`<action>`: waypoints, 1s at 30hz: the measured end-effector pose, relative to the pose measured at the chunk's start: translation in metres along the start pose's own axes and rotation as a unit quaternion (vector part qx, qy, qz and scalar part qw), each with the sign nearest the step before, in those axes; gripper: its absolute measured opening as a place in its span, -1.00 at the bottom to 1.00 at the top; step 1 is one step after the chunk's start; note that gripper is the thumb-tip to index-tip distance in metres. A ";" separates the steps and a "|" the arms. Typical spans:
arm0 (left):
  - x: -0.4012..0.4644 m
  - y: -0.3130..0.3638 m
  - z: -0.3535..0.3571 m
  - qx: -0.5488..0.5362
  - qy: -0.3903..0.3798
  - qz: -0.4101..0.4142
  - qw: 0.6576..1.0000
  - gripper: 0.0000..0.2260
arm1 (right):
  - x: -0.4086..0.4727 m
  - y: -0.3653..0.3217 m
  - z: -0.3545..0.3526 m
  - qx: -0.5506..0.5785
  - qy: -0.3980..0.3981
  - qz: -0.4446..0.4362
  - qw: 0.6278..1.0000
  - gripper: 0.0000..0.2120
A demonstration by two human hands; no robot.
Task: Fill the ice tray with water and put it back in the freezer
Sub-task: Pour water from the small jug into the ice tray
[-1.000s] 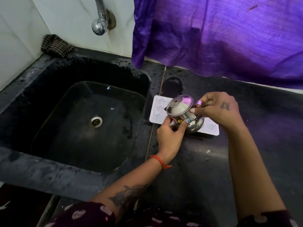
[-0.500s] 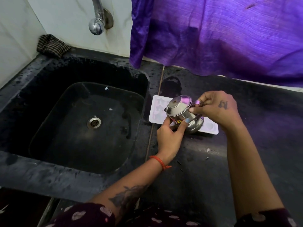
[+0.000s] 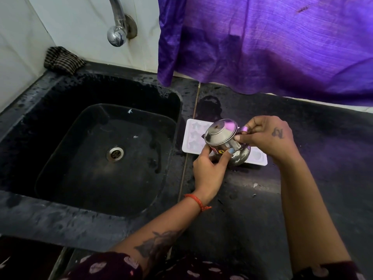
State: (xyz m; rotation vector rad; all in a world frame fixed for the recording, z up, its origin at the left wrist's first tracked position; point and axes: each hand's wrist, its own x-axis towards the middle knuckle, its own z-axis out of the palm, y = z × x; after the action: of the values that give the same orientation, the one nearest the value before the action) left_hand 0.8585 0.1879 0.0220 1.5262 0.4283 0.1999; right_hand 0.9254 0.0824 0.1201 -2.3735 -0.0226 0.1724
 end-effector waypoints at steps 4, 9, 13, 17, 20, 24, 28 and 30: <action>0.000 0.000 0.001 0.028 0.010 0.023 0.999 -0.61 | -0.002 0.007 -0.002 0.047 0.004 0.005 0.999 -0.81; 0.001 0.002 0.005 0.050 0.011 0.046 0.998 -0.66 | -0.004 0.016 -0.006 0.093 0.003 0.009 0.996 -0.83; 0.000 0.002 0.009 0.052 -0.007 0.043 0.998 -0.66 | -0.006 0.024 -0.010 0.106 0.012 0.012 0.994 -0.82; -0.004 0.000 0.015 0.044 -0.019 0.036 0.998 -0.67 | -0.008 0.028 -0.013 0.083 0.019 0.007 0.996 -0.84; -0.005 -0.002 0.017 0.036 -0.023 0.026 0.999 -0.68 | -0.010 0.027 -0.015 0.058 0.024 0.004 0.998 -0.85; -0.006 -0.002 0.019 0.031 -0.029 0.018 0.999 -0.68 | -0.011 0.024 -0.017 0.028 0.026 0.006 0.999 -0.85; -0.007 -0.001 0.020 0.023 -0.035 0.008 0.999 -0.68 | -0.011 0.022 -0.018 0.010 0.025 0.003 1.000 -0.85; -0.007 -0.001 0.019 0.022 -0.037 0.006 0.999 -0.68 | -0.011 0.020 -0.018 0.002 0.021 0.006 1.000 -0.84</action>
State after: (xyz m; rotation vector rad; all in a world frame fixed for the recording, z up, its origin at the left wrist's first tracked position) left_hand 0.8596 0.1675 0.0215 1.5747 0.3676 0.1441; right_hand 0.9165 0.0550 0.1204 -2.3725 0.0119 0.1274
